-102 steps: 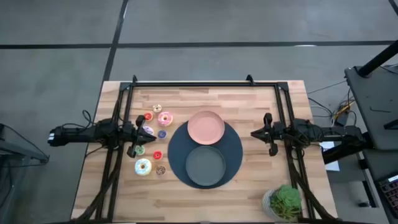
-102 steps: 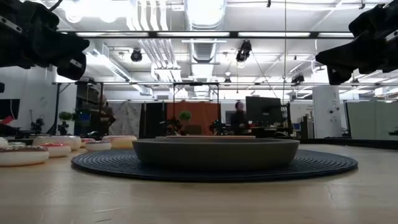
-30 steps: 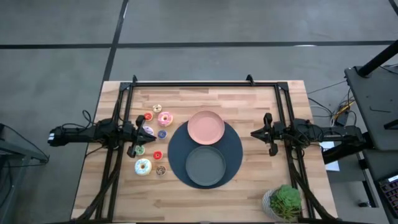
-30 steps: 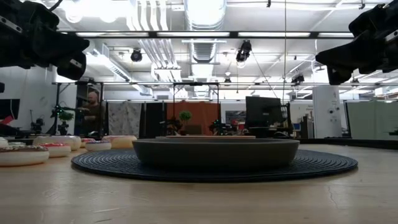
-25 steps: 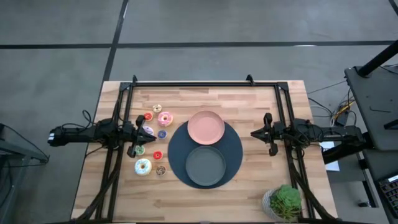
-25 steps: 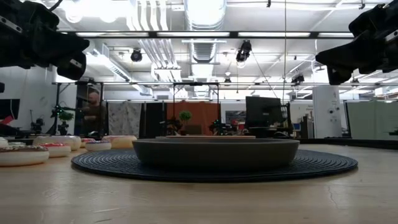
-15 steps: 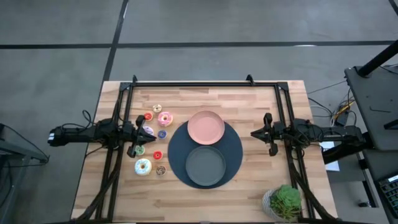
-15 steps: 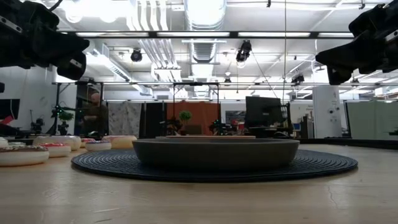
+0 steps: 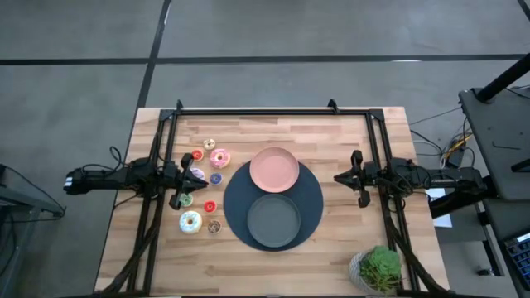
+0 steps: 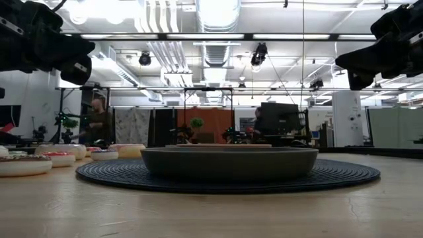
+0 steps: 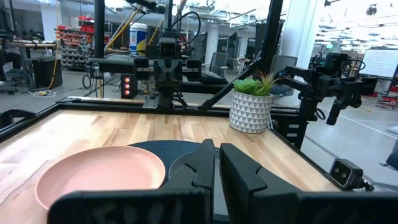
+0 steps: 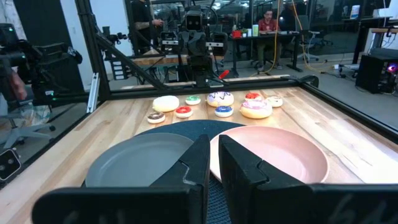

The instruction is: Pick & Place donuts

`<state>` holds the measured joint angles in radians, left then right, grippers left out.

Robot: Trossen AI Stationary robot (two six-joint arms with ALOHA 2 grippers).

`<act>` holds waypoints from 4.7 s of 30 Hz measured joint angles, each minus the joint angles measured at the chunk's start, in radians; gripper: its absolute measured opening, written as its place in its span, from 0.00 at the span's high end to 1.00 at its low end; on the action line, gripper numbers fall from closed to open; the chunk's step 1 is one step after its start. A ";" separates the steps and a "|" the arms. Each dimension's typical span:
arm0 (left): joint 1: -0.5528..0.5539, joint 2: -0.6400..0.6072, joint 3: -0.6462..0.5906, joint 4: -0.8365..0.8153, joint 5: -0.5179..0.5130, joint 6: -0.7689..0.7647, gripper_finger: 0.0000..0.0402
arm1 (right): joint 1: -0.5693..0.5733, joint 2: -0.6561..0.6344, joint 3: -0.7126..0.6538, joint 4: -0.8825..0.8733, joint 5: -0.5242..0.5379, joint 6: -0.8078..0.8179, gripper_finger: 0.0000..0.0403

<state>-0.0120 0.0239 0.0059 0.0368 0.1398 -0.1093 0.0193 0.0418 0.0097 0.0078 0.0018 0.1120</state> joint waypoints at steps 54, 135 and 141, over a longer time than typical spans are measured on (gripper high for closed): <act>0.000 0.010 0.193 0.757 -0.057 -0.173 1.00 | 0.000 0.000 0.000 0.000 0.000 0.000 0.93; 0.001 0.865 1.282 -0.444 -0.321 0.109 0.56 | 0.000 0.000 0.000 0.000 0.000 0.000 0.93; 0.001 0.905 1.278 -0.446 -0.318 0.108 0.56 | 0.000 0.000 0.000 0.000 0.000 0.000 0.93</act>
<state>-0.0109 0.9293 1.2842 -0.4090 -0.1781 -0.0012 0.0195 0.0421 0.0097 0.0082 0.0020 0.1120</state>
